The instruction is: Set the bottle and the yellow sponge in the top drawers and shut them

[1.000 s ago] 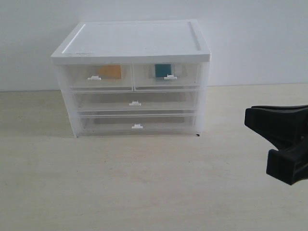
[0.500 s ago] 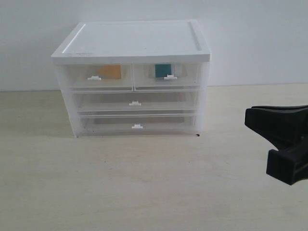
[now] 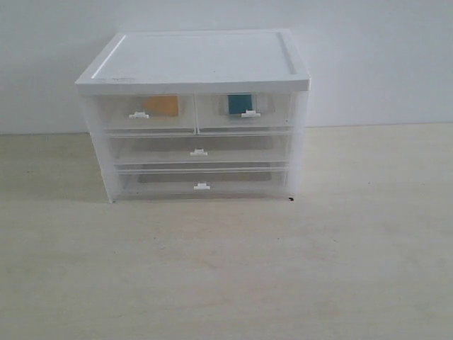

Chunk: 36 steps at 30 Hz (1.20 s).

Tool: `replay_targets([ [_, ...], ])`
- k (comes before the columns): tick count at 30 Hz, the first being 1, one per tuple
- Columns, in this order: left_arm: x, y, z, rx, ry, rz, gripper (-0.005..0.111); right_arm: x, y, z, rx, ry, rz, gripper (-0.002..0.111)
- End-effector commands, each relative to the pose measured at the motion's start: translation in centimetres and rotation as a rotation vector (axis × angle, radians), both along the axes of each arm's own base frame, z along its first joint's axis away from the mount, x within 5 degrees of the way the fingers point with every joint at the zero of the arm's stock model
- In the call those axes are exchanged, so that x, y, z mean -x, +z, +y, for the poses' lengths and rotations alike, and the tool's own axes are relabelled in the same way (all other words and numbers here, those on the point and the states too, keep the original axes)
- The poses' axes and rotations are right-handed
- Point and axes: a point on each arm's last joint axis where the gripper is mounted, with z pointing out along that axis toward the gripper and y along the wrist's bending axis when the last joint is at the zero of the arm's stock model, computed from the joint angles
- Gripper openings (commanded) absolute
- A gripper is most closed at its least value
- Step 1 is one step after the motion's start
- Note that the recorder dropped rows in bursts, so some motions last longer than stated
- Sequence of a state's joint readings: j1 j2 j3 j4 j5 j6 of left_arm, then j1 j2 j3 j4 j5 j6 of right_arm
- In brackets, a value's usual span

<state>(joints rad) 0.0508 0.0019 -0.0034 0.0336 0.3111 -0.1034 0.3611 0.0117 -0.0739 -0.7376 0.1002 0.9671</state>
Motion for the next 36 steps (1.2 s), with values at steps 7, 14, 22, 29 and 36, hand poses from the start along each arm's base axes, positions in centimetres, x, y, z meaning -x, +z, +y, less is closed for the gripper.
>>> replay_targets([
  [7,0.0,-0.1,0.0,0.002,0.000,0.001,0.004,0.2,0.0,0.3,-0.067,0.041,-0.019,0.000],
  [14,0.0,-0.1,0.0,0.002,0.000,0.001,0.004,0.1,-1.1,0.7,-0.153,0.091,-0.030,0.000],
  [22,0.0,-0.1,0.0,0.002,0.000,0.001,0.004,-0.1,-2.3,0.7,-0.004,0.069,0.050,0.000],
  [29,0.0,-0.1,0.0,0.002,0.000,0.001,0.004,0.0,-3.9,0.7,0.178,0.078,0.177,0.000],
  [36,0.0,-0.1,0.0,0.002,0.000,0.001,0.004,0.0,-4.3,0.5,0.221,0.037,0.215,0.000],
])
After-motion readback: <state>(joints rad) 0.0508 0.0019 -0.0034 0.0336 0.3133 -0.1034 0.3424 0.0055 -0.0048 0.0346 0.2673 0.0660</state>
